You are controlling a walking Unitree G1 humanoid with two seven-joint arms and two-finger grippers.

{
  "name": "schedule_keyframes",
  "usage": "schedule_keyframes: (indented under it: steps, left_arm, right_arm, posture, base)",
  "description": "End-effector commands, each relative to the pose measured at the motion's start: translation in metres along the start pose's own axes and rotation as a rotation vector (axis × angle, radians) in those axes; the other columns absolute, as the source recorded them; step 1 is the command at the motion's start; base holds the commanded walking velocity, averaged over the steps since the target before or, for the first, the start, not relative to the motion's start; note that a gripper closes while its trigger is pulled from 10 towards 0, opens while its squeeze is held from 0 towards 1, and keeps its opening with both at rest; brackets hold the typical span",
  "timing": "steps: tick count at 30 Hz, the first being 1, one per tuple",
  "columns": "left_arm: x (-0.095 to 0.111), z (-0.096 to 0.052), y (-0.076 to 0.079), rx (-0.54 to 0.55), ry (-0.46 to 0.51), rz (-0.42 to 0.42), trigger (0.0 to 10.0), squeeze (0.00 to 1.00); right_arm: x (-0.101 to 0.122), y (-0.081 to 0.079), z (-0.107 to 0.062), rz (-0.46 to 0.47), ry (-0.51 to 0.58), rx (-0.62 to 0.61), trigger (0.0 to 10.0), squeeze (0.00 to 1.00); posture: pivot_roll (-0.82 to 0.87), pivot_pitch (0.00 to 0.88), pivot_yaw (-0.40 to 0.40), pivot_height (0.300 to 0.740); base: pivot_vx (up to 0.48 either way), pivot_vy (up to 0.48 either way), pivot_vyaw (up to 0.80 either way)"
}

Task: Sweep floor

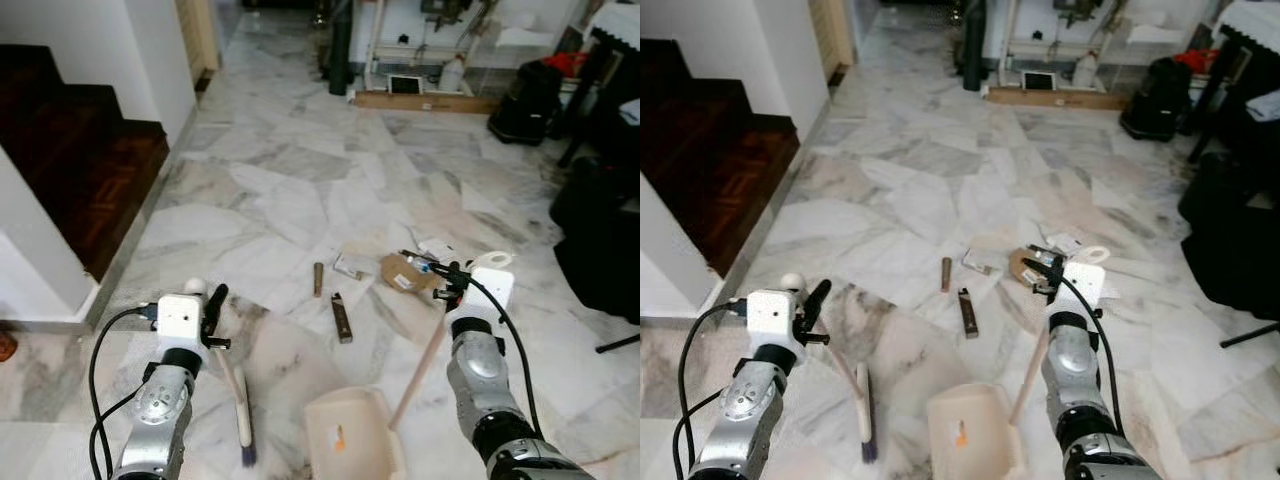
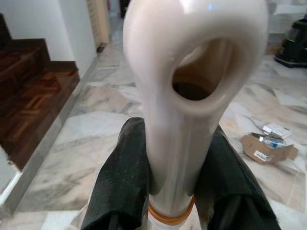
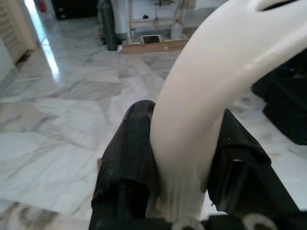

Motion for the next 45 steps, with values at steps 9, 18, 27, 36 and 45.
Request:
schedule_keyframes:
  steps: [9, 18, 27, 36, 45]
  left_arm:
    - [0.007, 0.005, 0.01, -0.026, 0.023, 0.003, 10.0, 0.0]
    - [0.009, 0.007, 0.008, -0.024, 0.025, 0.0, 10.0, 0.0]
    - [0.01, 0.009, 0.012, -0.031, 0.03, 0.001, 10.0, 0.0]
    - [0.011, 0.008, 0.01, -0.021, 0.033, 0.003, 10.0, 0.0]
    - [0.013, 0.01, 0.009, -0.018, 0.037, 0.004, 10.0, 0.0]
  right_arm:
    - [0.017, -0.002, 0.006, -0.011, 0.058, 0.022, 10.0, 0.0]
    - [0.018, -0.003, 0.007, -0.011, 0.056, 0.019, 10.0, 0.0]
    - [0.022, -0.002, 0.008, -0.011, 0.068, 0.017, 10.0, 0.0]
    - [0.022, -0.008, 0.006, -0.011, 0.074, 0.028, 10.0, 0.0]
    - [0.024, -0.009, 0.007, 0.001, 0.081, 0.03, 10.0, 0.0]
  posture:
    - [0.01, 0.0, -0.041, 0.74]
    - [0.0, 0.0, -0.041, 0.74]
    - [-0.01, 0.026, -0.042, 0.74]
    - [-0.01, 0.06, -0.041, 0.74]
    - [-0.01, 0.069, -0.04, 0.74]
  base:
    - [0.152, 0.0, 0.0]
    - [0.302, 0.0, 0.0]
    - [0.338, 0.0, 0.0]
    - [0.342, 0.0, 0.0]
    - [0.341, 0.0, 0.0]
Point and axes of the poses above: a point about 5 cm out from each wrist's last joint towards the gripper, its own z axis pointing out of the wrist towards the gripper, its own x axis along the axis of the wrist's last joint, y = z × x, the point moved 6 cm from there along z, pointing out of the wrist towards the gripper, and after that the axes turned 4 degrees about -z, right-handed, at the moved point
